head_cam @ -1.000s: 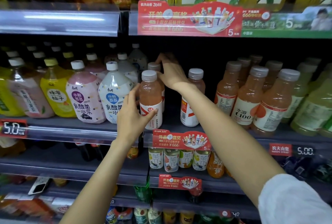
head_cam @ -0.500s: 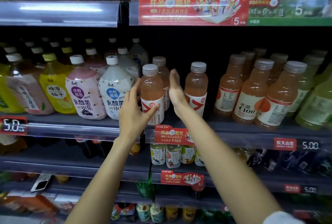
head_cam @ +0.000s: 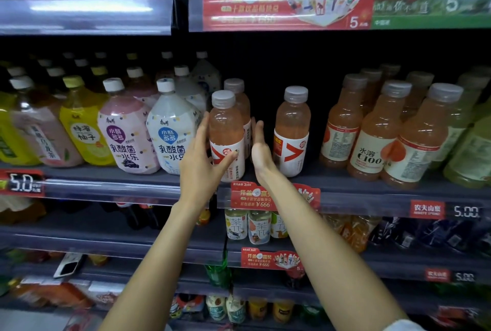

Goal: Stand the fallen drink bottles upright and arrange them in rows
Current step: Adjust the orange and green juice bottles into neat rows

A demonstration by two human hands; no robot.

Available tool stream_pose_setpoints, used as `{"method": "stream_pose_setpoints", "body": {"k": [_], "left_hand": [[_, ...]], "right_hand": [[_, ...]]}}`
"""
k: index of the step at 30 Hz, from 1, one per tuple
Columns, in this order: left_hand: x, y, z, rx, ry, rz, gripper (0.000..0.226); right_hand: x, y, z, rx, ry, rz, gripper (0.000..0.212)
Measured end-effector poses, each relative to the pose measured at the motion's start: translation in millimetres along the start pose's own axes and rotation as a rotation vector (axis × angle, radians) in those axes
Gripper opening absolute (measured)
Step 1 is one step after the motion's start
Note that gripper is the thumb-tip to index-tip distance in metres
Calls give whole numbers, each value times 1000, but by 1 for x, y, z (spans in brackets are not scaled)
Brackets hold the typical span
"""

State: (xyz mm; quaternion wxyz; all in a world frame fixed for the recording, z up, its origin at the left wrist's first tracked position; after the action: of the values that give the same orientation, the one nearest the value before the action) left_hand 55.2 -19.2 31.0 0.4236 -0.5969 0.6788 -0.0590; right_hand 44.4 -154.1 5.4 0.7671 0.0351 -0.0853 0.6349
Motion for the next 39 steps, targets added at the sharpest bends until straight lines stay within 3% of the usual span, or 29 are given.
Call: {"method": "stream_pose_setpoints", "body": {"k": [6, 12, 16, 18, 19, 22, 25, 39], "left_hand": [[1, -1, -2, -1, -8, 5, 94], [1, 2, -2, 6, -15, -10, 92], [3, 5, 1, -21, -11, -11, 95], [4, 6, 2, -35, 1, 13, 99], [5, 7, 3, -46, 16, 32, 101], [7, 7, 4, -67, 40, 63, 105], [7, 7, 3, -81, 58, 75, 104], [5, 6, 4, -54, -25, 64, 104]], "right_hand": [[5, 0, 1, 7, 43, 21, 58], [-10, 36, 17, -252, 245, -69, 47], [-64, 99, 39, -600, 633, -417, 30], [-93, 105, 44, -579, 691, -590, 39], [-103, 97, 44, -500, 696, -596, 53], [-107, 60, 35, -303, 566, -317, 96], [-103, 40, 29, -240, 491, -108, 113], [-66, 48, 23, -268, 669, -162, 103]]}}
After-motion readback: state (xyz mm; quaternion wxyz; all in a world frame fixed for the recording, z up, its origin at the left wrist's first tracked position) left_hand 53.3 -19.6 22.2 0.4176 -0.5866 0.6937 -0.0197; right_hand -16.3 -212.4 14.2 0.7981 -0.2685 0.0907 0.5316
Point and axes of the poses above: each hand's wrist, its own y-axis away from the middle knuckle, its own x-axis out of the palm, z = x × y, the point moved 8 cm from there along -y, towards the middle knuckle, and after that the axes turned 5 degrees about z, right-handed, at the moved point
